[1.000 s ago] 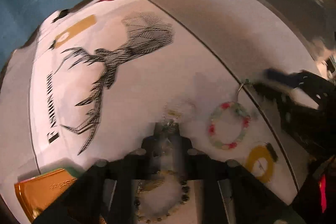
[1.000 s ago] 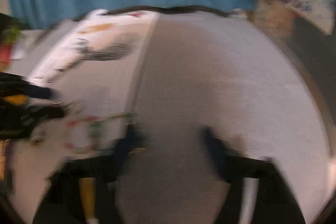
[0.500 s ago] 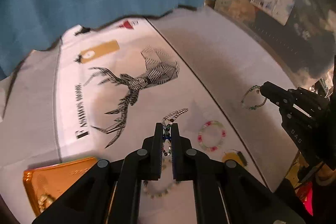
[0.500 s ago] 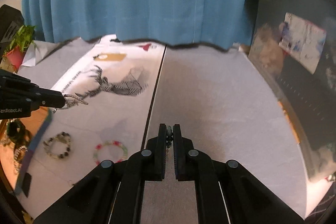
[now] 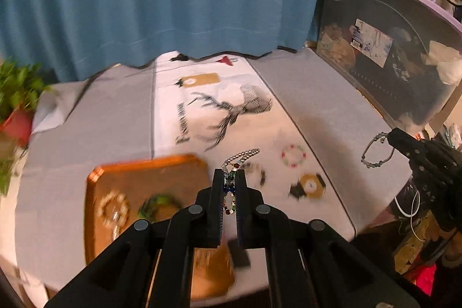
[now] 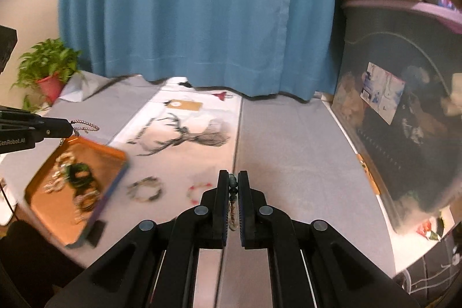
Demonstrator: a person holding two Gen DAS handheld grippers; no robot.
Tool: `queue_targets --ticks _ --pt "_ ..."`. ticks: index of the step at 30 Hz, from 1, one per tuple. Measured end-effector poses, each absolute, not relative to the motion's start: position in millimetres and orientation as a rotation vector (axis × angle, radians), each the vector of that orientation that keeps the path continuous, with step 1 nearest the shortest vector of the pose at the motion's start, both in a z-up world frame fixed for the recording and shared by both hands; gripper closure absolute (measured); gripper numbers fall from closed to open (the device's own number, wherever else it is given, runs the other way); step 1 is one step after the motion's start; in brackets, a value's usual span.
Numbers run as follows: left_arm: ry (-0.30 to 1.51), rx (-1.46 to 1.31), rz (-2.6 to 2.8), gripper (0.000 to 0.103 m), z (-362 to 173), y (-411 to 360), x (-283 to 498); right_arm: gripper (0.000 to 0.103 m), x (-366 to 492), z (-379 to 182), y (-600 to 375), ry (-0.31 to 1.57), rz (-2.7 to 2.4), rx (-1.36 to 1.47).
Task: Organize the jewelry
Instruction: 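Carry both held bracelets over the copper tray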
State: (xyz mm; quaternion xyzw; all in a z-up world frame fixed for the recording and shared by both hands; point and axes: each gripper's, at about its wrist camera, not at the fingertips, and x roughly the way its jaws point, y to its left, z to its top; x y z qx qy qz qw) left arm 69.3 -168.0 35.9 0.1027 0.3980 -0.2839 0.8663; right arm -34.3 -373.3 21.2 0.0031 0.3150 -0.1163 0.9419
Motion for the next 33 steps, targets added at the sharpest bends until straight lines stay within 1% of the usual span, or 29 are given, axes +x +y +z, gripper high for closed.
queue_targets --ticks 4,12,19,27,33 --pt "0.833 0.229 -0.552 0.098 31 -136 26 0.097 -67 26 -344 0.648 -0.213 0.005" --pt "0.847 0.204 -0.533 0.098 16 -82 -53 0.097 -133 18 -282 0.678 -0.157 0.010" --pt "0.821 0.182 -0.524 0.098 12 -53 -104 0.097 -181 11 -229 0.696 -0.085 -0.023" --pt "0.799 0.175 -0.524 0.098 11 -40 -130 0.097 -212 6 -187 0.710 -0.003 -0.047" --pt "0.819 0.168 -0.539 0.098 5 -39 -135 0.097 -216 5 -173 0.723 0.025 -0.063"
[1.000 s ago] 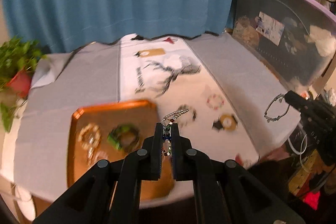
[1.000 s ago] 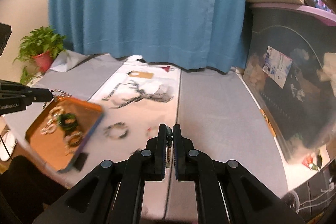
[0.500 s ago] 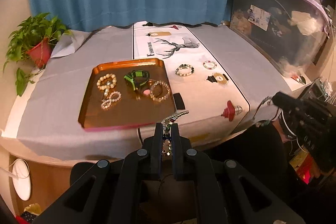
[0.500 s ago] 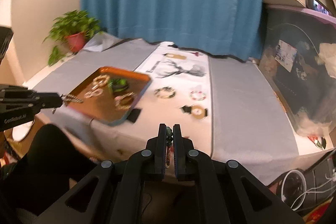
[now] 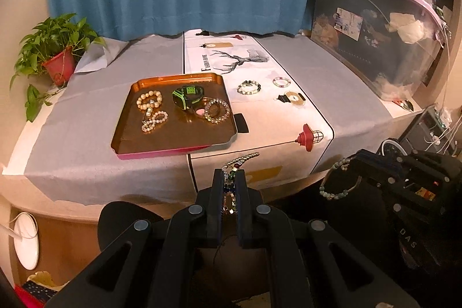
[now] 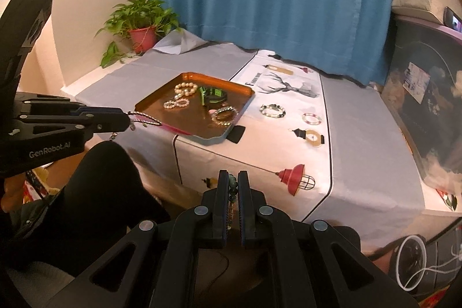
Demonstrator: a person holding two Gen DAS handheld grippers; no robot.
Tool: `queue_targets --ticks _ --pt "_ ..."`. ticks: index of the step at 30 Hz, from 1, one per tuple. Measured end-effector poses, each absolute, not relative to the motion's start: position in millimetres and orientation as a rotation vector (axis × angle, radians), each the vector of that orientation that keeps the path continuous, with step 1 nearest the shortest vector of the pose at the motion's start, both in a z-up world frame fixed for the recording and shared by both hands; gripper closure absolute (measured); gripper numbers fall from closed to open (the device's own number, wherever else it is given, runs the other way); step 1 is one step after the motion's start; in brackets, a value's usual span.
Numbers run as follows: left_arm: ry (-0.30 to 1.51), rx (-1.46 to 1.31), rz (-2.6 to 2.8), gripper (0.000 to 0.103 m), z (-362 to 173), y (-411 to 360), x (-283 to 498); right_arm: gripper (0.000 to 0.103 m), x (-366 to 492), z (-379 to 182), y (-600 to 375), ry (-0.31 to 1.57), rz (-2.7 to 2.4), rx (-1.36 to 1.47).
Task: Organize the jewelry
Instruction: 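Carry both held bracelets over the copper tray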
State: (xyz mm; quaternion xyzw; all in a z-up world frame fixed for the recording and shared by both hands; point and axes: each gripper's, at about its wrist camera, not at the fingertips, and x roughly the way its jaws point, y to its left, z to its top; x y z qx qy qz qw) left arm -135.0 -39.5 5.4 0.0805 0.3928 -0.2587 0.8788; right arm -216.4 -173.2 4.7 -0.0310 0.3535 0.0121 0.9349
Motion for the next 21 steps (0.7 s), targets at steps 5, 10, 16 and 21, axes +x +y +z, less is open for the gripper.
queue_targets --ticks 5,10,16,21 --pt "0.821 0.167 -0.540 0.098 4 -40 -135 0.097 -216 4 -171 0.727 0.024 -0.063" --pt "0.833 0.163 -0.538 0.098 1 -41 -133 0.097 -214 1 -168 0.738 0.033 -0.067" --pt "0.859 0.154 -0.533 0.098 -8 -40 -123 0.097 -202 -4 -169 0.759 0.034 -0.071" --pt "0.884 0.145 -0.530 0.098 -16 -38 -110 0.097 -189 -10 -170 0.782 0.034 -0.075"
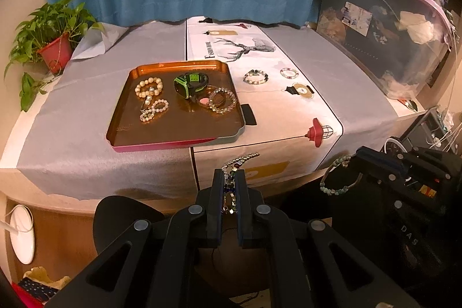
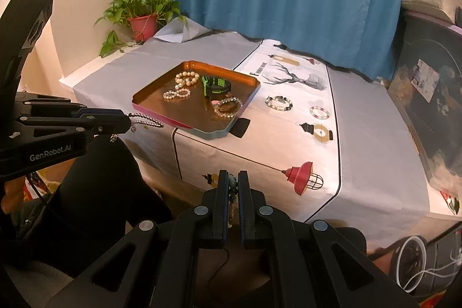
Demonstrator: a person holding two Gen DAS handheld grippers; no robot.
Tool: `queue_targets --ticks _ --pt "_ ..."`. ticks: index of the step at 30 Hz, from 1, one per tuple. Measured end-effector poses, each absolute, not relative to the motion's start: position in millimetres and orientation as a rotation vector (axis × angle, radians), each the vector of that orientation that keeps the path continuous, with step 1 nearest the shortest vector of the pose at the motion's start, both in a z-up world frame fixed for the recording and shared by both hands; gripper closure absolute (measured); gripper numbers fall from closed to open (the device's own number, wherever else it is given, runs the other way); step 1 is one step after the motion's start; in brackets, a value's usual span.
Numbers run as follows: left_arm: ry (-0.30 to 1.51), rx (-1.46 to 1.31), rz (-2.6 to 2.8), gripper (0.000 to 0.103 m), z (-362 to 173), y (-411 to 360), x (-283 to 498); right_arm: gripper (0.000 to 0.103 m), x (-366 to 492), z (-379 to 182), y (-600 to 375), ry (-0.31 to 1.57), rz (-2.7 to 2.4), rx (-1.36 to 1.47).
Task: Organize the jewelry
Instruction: 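Carry both held bracelets over the copper tray, then open both tools to drop the bracelets into the copper tray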
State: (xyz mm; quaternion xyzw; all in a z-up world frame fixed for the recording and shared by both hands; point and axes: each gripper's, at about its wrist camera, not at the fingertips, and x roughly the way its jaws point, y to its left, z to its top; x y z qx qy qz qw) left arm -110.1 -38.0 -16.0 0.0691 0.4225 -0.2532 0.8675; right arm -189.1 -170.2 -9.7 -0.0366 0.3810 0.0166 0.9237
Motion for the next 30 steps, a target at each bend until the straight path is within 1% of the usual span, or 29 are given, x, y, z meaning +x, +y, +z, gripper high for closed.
queue_targets --ticks 7,15,22,30 --pt "0.901 0.103 -0.496 0.098 -18 -23 -69 0.097 -157 -10 -170 0.786 0.039 -0.085" --pt "0.884 0.052 -0.448 0.098 -14 -4 -1 0.097 -87 -4 -173 0.757 0.056 -0.091" --pt "0.897 0.041 -0.437 0.098 -27 -6 55 0.097 -17 -9 -165 0.737 0.098 -0.083" --pt "0.920 0.031 -0.416 0.098 -52 -11 104 0.097 45 -35 -152 0.761 0.143 -0.069"
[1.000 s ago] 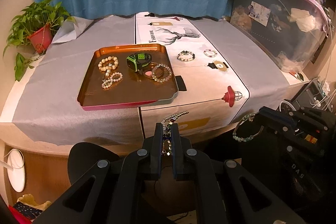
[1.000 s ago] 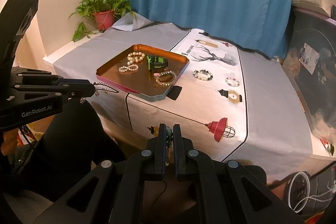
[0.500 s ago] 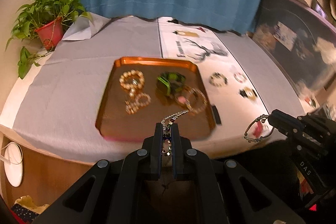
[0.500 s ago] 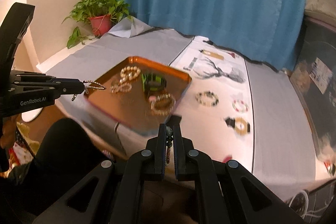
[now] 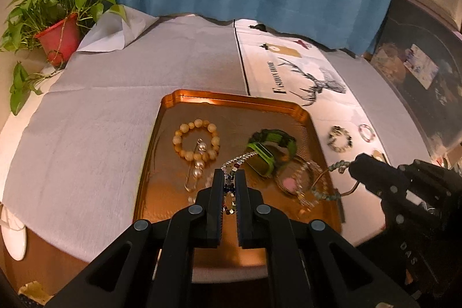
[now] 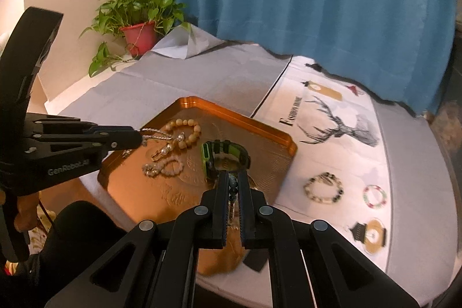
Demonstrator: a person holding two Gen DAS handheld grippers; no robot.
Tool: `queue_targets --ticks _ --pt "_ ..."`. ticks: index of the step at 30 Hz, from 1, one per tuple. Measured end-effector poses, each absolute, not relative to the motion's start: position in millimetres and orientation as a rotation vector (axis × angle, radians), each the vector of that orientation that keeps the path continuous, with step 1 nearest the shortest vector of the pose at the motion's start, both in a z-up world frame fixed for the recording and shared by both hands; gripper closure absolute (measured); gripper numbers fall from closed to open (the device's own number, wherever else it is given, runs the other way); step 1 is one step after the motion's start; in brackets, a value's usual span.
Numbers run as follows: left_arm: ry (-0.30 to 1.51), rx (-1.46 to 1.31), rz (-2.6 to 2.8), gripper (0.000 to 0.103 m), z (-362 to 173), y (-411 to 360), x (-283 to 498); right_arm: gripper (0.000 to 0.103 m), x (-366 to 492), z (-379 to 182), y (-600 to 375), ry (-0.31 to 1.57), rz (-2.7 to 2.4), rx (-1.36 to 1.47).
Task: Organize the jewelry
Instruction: 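Open both tools to drop the bracelets into the copper tray, then withdraw both tools from the tray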
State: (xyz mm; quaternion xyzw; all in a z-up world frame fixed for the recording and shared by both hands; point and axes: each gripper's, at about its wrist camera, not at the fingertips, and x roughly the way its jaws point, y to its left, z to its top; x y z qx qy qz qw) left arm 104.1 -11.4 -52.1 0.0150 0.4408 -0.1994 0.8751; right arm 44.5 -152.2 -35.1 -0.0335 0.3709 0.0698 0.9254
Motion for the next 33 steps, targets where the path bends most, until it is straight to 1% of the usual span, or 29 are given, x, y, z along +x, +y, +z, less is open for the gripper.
queue_targets --ticks 5,6,7,8,9,10,11,12,15,20,25,33 --pt "0.951 0.034 -0.400 0.096 -73 -13 123 0.095 64 -56 -147 0.796 0.165 -0.045" --pt "0.966 0.032 -0.402 0.085 -78 -13 127 0.094 68 -63 -146 0.810 0.170 -0.043" --pt "0.984 0.030 -0.402 0.053 -82 -13 129 0.088 70 -67 -146 0.825 0.175 -0.045" --pt "1.005 0.026 -0.394 0.034 -87 -12 131 0.083 73 -73 -146 0.852 0.176 -0.053" --pt "1.001 0.021 -0.382 0.010 -89 -11 130 0.065 76 -79 -146 0.877 0.167 -0.059" --pt "0.978 0.017 -0.365 0.009 -89 -8 126 0.045 75 -83 -146 0.886 0.161 -0.059" --pt "0.965 0.019 -0.341 0.009 -88 -4 124 0.039 74 -86 -147 0.896 0.153 -0.058" --pt "0.967 0.024 -0.321 0.009 -88 -2 121 0.036 71 -87 -148 0.901 0.150 -0.059" --pt "0.991 0.029 -0.297 0.009 -86 8 107 0.033 52 -84 -150 0.901 0.151 -0.064" --pt "0.935 0.086 -0.231 0.009 -69 19 55 0.032 3 -70 -152 0.895 0.126 -0.025" --pt "0.895 0.081 -0.264 0.009 -51 20 -14 0.031 -57 -46 -151 0.830 0.056 0.020" --pt "0.811 0.147 -0.266 0.009 -25 13 -79 0.029 -133 -15 -144 0.727 0.022 0.008"
